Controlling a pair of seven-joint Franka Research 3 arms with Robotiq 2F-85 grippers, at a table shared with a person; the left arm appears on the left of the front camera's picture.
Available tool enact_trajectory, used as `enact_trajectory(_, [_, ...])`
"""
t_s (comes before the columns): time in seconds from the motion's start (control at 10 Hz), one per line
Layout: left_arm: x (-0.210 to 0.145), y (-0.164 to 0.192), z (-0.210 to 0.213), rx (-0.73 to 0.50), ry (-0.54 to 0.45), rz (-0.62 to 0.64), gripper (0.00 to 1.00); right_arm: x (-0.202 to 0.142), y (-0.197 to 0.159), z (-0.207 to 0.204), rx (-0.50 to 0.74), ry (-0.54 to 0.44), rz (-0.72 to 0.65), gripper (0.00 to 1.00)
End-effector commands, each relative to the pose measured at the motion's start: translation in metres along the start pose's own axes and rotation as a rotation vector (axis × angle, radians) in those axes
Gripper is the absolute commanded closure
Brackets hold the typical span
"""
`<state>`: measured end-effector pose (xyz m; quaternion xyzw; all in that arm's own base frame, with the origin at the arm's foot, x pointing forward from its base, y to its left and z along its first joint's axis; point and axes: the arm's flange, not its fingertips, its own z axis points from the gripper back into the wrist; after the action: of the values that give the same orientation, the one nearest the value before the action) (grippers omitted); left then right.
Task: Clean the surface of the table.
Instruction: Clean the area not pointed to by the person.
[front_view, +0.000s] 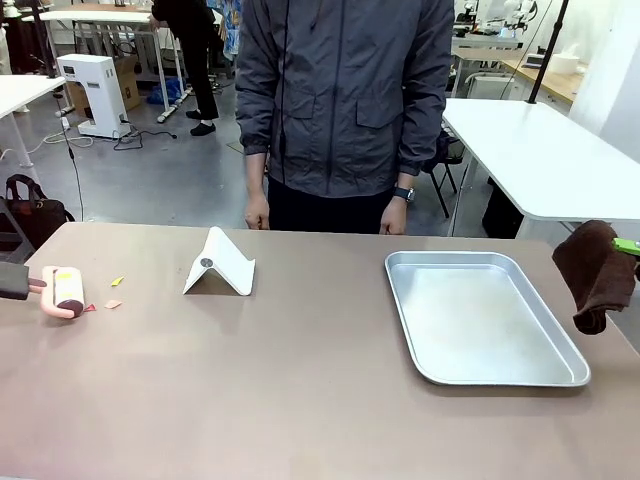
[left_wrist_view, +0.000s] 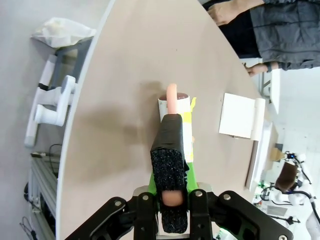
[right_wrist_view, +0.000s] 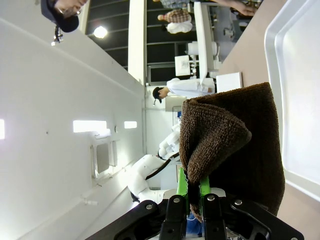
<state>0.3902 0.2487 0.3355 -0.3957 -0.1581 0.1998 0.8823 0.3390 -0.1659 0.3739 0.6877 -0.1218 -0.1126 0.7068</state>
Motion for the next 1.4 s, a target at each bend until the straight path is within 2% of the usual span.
enact_trajectory(0.0, [0.003, -0.002, -0.025, 0.109, 0.073, -0.01, 0.78, 0.002, 0.006, 0.0, 0.019, -0.004, -0.016, 0.9])
enact_trajectory(0.8, [0.026, -0.078, -0.095, 0.147, 0.212, -0.078, 0.78, 0.002, 0.006, 0.0, 0.019, -0.004, -0.016, 0.9])
enact_trajectory(0.9, [0.028, -0.085, -0.097, 0.114, 0.21, -0.075, 0.78, 0.002, 0.006, 0.0, 0.019, -0.004, -0.016, 0.9])
enact_trajectory(1.3, [0.022, -0.098, -0.059, -0.264, 0.217, -0.101, 0.78, 0.002, 0.006, 0.0, 0.019, -0.004, -0.016, 0.9])
